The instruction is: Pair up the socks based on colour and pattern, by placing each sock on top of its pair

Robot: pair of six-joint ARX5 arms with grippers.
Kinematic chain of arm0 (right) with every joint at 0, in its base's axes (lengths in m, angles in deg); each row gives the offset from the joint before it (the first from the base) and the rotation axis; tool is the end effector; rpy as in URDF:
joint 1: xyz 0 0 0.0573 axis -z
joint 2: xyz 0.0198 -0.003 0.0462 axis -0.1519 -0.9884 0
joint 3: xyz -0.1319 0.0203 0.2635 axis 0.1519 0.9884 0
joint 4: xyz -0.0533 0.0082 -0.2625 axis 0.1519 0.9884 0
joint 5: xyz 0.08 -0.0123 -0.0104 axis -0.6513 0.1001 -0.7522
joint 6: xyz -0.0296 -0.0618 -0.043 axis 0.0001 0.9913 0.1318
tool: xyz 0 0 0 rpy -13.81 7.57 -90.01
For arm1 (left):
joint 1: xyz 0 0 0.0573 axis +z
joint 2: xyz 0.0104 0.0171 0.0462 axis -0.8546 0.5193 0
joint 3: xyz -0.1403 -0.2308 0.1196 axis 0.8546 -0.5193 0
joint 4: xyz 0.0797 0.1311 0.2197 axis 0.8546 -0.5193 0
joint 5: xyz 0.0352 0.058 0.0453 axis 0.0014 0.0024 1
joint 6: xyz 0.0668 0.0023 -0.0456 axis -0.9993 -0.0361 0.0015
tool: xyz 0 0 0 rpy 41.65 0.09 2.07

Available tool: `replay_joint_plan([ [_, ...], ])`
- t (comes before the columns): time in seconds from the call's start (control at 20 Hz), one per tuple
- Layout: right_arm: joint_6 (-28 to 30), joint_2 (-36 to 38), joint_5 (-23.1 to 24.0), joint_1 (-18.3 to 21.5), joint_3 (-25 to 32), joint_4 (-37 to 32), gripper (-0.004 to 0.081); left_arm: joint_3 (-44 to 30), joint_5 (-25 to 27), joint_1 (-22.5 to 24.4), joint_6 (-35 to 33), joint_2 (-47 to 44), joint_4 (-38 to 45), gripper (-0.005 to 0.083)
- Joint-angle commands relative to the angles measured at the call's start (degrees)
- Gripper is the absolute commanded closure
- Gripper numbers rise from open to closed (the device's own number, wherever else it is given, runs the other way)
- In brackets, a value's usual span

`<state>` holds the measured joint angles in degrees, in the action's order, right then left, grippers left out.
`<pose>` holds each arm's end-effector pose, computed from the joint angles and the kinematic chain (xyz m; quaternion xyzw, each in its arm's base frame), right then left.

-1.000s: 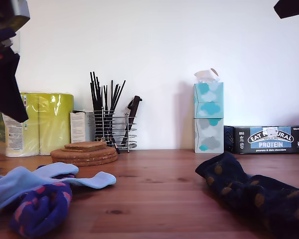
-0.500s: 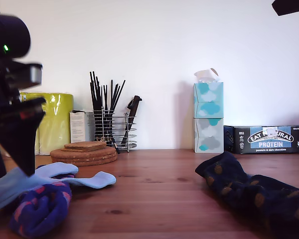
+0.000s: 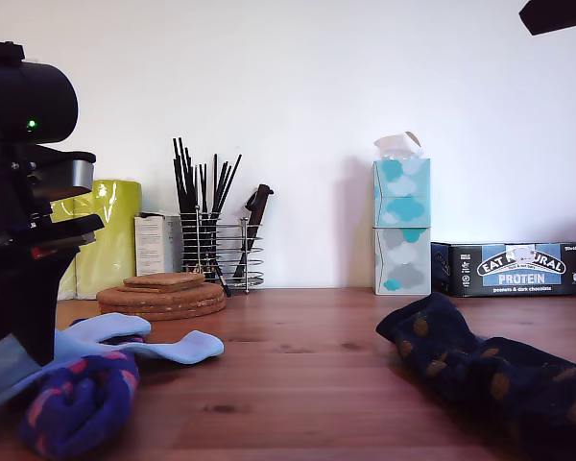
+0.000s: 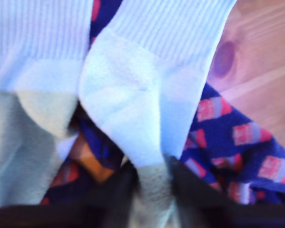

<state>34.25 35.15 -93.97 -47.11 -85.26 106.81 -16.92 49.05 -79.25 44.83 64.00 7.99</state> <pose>0.0908 0.0948 0.2672 -0.1032 0.2050 0.4542 0.8609 0.2678 -0.1097 0.1536 0.0463 0.5967 -0.1795 0.7808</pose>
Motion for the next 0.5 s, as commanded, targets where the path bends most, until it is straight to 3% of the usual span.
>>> replay_joint_plan([
  [0.0,0.1,0.0,0.0,-0.2,1.2,-0.4,0.0783,2.4,-2.1,0.0,2.1,0.5,-0.7,0.0795],
  [0.25,0.1,0.0,0.0,-0.2,1.2,-0.4,0.0783,12.4,-16.6,-0.5,11.9,0.3,-2.6,0.0795],
  [0.45,0.1,0.0,0.0,-0.2,1.2,-0.7,0.0783,12.8,-18.9,-4.3,19.9,1.4,0.7,0.0795],
])
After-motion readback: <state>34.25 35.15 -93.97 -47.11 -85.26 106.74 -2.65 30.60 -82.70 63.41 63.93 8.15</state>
